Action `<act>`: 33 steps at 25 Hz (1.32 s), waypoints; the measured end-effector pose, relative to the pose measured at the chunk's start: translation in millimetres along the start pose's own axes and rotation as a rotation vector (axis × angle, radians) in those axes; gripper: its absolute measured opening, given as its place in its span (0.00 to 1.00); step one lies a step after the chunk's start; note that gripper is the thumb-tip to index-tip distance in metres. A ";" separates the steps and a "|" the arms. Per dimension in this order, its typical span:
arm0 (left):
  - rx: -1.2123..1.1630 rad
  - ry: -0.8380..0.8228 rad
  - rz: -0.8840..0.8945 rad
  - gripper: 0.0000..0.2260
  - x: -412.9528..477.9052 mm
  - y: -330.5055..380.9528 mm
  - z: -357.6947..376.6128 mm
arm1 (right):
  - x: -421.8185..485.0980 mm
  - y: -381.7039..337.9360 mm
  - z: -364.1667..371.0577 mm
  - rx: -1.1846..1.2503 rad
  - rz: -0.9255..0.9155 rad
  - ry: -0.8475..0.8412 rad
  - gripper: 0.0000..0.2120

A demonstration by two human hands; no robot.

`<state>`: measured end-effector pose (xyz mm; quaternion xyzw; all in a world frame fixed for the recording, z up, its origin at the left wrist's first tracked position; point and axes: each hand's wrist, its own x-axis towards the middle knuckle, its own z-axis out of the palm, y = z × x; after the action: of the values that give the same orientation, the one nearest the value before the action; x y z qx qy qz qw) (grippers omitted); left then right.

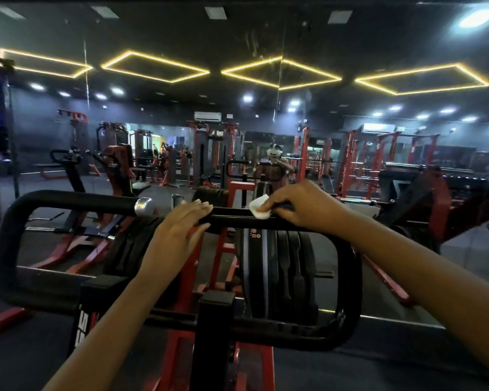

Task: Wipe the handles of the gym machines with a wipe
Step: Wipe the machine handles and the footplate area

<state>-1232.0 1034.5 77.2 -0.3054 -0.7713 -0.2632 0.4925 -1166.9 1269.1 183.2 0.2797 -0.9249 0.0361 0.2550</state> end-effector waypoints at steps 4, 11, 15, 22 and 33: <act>0.055 -0.039 -0.046 0.18 -1.3 13.8 1.4 | 12.1 -15.2 2.5 -0.012 -0.126 -0.071 0.13; -0.029 0.008 -0.114 0.20 -19.2 78.1 12.5 | -42.6 23.7 1.8 -0.150 -0.279 0.036 0.15; -0.203 -0.017 -0.257 0.18 -28.2 143.3 27.8 | -90.0 63.3 5.1 -0.125 -0.307 0.288 0.14; -0.431 0.059 -0.606 0.26 -21.5 259.3 94.1 | -141.1 111.5 31.7 0.831 0.146 0.459 0.12; 0.048 0.204 -0.795 0.28 0.1 292.6 147.6 | -127.1 159.9 75.6 1.586 0.239 0.409 0.12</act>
<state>-1106.8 1336.3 52.5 0.0557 -0.7824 -0.4439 0.4333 -1196.1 1451.1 67.2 0.2641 -0.5837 0.7551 0.1394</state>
